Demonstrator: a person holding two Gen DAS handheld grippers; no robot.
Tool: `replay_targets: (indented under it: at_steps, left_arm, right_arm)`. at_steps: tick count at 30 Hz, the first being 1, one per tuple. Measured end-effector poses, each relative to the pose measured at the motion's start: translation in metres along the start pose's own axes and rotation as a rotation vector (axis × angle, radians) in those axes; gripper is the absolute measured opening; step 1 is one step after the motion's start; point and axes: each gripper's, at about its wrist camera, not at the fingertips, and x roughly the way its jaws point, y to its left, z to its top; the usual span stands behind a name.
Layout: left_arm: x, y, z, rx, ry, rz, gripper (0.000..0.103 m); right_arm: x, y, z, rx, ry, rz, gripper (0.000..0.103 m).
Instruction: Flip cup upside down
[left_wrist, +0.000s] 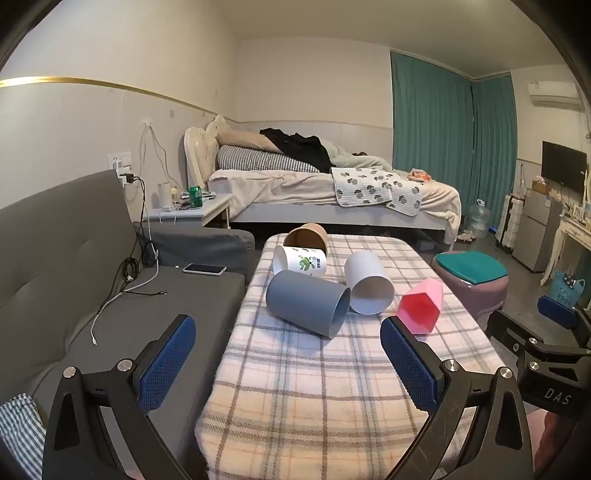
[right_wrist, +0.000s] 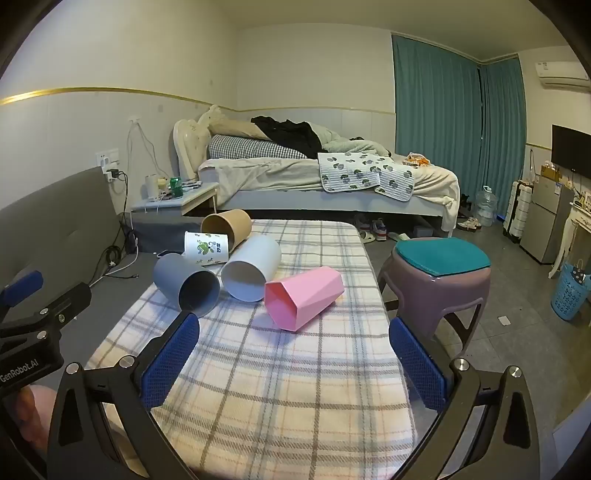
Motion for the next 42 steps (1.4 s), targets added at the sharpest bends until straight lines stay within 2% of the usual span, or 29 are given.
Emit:
replay_targets:
  at_steps: [1, 42]
  left_arm:
    - [0.000, 0.005, 0.000, -0.023, -0.001, -0.001, 0.103]
    - [0.008, 0.006, -0.009, -0.019, 0.028, 0.015, 0.103]
  right_arm:
    - [0.000, 0.000, 0.000, -0.001, 0.001, -0.001, 0.103]
    - [0.001, 0.004, -0.002, -0.011, 0.018, -0.003, 0.103]
